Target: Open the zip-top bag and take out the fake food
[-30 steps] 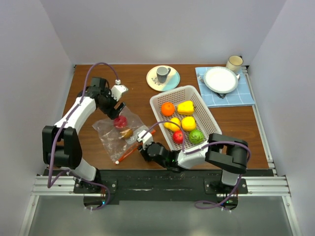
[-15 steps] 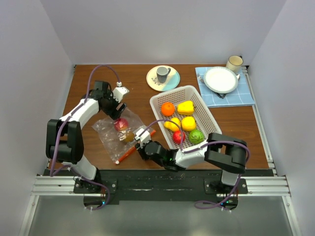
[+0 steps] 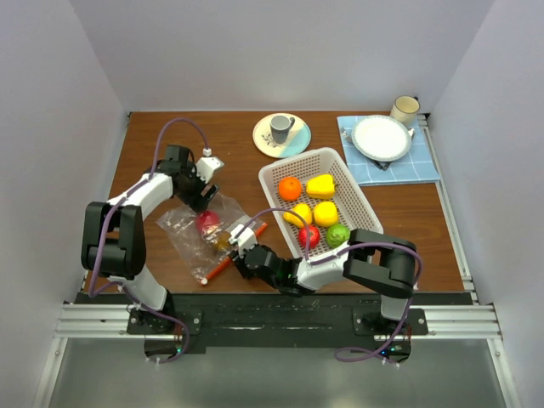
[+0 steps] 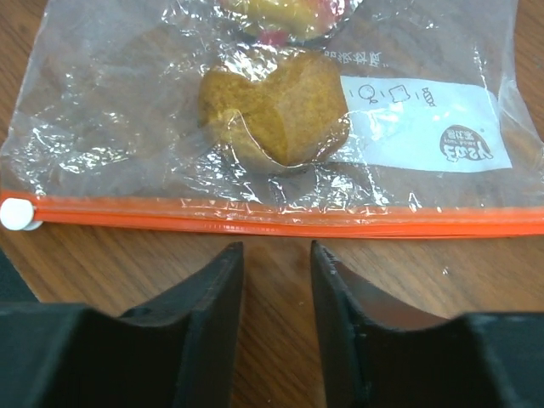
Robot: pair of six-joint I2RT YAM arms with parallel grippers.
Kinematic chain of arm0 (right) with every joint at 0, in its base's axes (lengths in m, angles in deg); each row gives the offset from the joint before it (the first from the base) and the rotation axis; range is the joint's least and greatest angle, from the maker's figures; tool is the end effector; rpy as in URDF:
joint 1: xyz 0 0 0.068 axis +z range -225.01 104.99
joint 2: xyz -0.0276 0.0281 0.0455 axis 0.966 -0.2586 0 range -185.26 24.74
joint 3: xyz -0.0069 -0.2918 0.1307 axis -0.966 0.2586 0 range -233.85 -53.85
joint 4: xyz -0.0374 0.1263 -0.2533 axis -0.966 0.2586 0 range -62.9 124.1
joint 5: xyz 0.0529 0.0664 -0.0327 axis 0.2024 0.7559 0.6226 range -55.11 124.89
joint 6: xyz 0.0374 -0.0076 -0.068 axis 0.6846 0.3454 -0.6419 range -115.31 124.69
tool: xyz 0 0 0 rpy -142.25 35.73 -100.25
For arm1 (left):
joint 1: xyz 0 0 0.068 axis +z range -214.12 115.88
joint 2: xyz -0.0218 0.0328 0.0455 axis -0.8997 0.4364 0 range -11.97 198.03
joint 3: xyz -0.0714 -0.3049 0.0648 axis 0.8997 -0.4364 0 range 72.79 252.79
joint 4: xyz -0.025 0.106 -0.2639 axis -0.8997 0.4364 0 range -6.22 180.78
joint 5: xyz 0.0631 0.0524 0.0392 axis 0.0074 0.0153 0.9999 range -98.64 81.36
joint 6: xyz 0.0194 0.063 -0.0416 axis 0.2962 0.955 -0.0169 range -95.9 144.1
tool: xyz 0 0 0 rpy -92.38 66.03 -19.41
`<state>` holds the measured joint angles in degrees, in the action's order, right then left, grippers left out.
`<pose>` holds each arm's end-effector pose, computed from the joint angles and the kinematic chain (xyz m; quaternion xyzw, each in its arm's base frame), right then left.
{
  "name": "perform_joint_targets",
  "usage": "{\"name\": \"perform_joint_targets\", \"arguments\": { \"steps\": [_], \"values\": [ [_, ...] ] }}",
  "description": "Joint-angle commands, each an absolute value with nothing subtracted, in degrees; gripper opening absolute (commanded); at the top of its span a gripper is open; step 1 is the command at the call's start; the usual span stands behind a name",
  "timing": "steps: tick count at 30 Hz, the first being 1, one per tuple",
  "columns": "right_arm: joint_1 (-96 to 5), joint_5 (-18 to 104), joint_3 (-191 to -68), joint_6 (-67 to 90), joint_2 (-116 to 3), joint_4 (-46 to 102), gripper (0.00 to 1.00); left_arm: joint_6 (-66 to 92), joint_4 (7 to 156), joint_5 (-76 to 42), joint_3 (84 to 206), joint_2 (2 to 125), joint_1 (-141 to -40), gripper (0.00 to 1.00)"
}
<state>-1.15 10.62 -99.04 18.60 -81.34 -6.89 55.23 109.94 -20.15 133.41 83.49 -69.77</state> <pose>0.1405 0.3870 0.1455 -0.3210 0.7767 0.2255 0.4929 0.3704 -0.0500 0.1973 0.3277 0.9062 -0.0397 0.2644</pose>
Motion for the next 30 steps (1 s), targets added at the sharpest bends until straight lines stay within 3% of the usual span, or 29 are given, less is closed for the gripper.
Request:
{"name": "perform_joint_targets", "arguments": {
  "steps": [1,12,18,20,30],
  "values": [
    [-0.92,10.63,-102.28,18.58,-82.39,-7.7,0.44,55.56,109.1,-20.68,132.3,81.99,-70.01,0.84],
    [-0.92,9.23,-107.37,16.03,-85.38,-8.58,0.52,56.44,109.36,-20.07,127.2,79.88,-70.89,0.84],
    [-0.92,7.73,-111.94,13.83,-86.79,-6.74,0.81,56.53,109.71,-20.51,127.02,80.23,-71.24,0.84],
    [-0.92,7.38,-113.78,13.48,-88.02,-5.34,0.86,56.53,109.89,-20.77,127.11,80.32,-71.68,0.84],
    [-0.92,6.85,-113.53,13.92,-90.39,-3.92,0.87,57.05,110.5,-19.64,127.29,80.14,-73.09,0.84]
  ]
}}
